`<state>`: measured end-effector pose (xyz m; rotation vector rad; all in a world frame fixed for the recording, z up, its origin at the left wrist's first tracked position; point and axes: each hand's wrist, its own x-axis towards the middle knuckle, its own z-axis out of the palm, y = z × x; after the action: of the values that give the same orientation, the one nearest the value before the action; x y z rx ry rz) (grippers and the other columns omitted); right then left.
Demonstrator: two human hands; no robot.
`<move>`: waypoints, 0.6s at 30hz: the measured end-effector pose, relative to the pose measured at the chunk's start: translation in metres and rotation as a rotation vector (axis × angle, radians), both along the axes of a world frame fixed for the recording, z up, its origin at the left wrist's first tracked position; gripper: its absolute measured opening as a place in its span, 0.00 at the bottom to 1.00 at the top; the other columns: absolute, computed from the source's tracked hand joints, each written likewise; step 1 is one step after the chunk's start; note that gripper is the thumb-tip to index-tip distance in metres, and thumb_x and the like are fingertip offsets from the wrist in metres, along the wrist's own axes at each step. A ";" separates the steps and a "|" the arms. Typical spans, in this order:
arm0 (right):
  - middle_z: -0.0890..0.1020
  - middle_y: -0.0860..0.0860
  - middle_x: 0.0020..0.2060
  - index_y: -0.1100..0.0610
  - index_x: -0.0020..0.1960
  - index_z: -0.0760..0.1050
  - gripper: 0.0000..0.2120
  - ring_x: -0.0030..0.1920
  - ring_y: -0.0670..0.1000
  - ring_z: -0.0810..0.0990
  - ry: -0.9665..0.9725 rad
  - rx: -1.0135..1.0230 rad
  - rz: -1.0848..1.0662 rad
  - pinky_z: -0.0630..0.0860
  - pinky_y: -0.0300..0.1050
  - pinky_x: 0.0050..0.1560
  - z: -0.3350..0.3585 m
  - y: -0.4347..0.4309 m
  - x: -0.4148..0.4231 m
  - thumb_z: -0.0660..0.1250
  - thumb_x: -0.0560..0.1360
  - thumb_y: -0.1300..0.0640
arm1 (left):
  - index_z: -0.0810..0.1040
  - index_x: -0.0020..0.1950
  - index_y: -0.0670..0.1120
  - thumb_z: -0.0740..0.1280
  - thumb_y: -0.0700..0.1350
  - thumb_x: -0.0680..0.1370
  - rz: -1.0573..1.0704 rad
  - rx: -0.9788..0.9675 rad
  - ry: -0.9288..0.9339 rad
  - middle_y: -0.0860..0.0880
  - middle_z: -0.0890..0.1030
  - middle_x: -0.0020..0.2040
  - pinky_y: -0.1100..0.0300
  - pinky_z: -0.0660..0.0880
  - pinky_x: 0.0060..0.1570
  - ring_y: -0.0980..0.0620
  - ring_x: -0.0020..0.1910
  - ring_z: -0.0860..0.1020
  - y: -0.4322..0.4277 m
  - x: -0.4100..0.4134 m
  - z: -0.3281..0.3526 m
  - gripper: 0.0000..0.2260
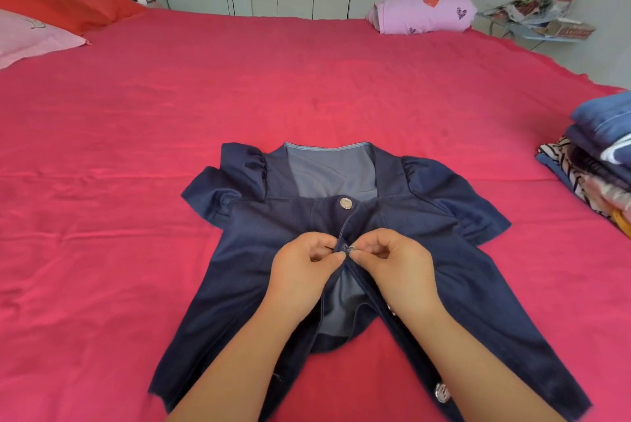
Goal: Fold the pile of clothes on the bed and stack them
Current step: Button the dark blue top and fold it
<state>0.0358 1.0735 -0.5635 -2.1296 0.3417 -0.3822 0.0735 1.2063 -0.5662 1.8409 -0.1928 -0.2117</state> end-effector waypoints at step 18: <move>0.85 0.54 0.39 0.56 0.43 0.83 0.07 0.45 0.55 0.84 0.126 0.507 0.010 0.79 0.50 0.54 -0.012 -0.007 0.005 0.67 0.73 0.64 | 0.76 0.36 0.50 0.68 0.36 0.74 -0.017 0.065 -0.083 0.49 0.78 0.40 0.62 0.80 0.37 0.57 0.30 0.80 -0.015 0.001 -0.005 0.10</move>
<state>0.0403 1.0661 -0.5754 -1.6590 0.4477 -0.1336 0.0744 1.1918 -0.5709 1.9147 -0.2622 -0.1545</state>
